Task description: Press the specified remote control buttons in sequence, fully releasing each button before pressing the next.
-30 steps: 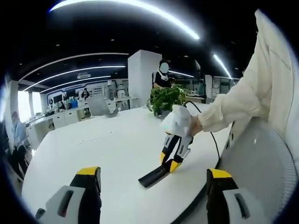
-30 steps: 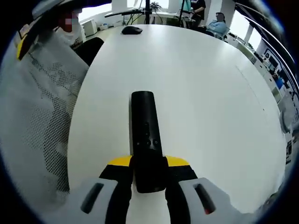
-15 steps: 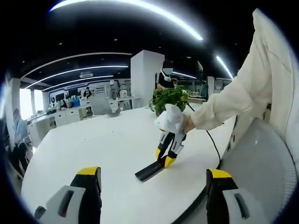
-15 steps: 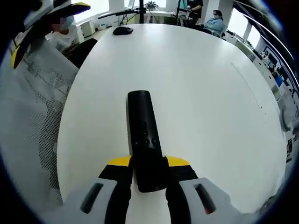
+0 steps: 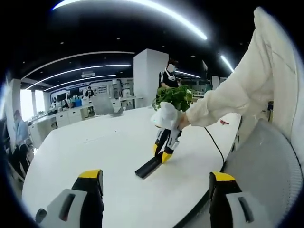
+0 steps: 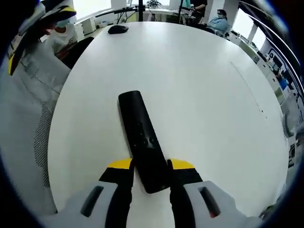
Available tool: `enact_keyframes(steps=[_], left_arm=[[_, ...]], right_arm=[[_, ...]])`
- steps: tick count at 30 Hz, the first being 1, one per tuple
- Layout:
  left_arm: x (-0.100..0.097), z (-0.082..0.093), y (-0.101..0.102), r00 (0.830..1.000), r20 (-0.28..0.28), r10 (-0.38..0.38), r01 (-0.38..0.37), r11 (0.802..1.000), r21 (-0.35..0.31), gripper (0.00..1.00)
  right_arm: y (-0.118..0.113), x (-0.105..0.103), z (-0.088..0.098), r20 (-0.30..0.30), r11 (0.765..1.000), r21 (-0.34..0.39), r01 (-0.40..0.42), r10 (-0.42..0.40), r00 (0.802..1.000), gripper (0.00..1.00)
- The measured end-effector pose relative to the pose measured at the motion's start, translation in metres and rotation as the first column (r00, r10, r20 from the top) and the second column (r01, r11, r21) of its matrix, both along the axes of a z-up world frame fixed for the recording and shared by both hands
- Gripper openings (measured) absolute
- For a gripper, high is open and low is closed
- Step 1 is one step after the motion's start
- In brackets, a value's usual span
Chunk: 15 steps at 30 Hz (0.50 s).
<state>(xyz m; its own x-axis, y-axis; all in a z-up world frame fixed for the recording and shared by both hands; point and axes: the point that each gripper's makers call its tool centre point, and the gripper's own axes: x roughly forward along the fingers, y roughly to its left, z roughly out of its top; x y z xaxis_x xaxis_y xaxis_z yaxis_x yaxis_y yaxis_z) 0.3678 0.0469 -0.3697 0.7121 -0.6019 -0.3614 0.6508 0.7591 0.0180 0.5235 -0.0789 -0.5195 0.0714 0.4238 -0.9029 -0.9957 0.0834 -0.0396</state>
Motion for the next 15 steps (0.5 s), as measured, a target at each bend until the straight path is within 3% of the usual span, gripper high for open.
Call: enact_keyframes(steps=[10,15], left_arm=[[0.0005,-0.0009,0.0019,1.0,-0.005,0.011,-0.011,1.0,0.0,0.96],[0.0004,-0.0019,0.0013,1.0,-0.007,0.007,-0.006,1.0,0.006,0.96]], right_arm=[[-0.0015,0.0034,-0.0006,-0.019,1.0,0.002,0.026,-0.026,0.999,0.3],[-0.0017,-0.0007,0.0032,-0.033,0.994,0.051,0.094,-0.092,0.995,0.33]])
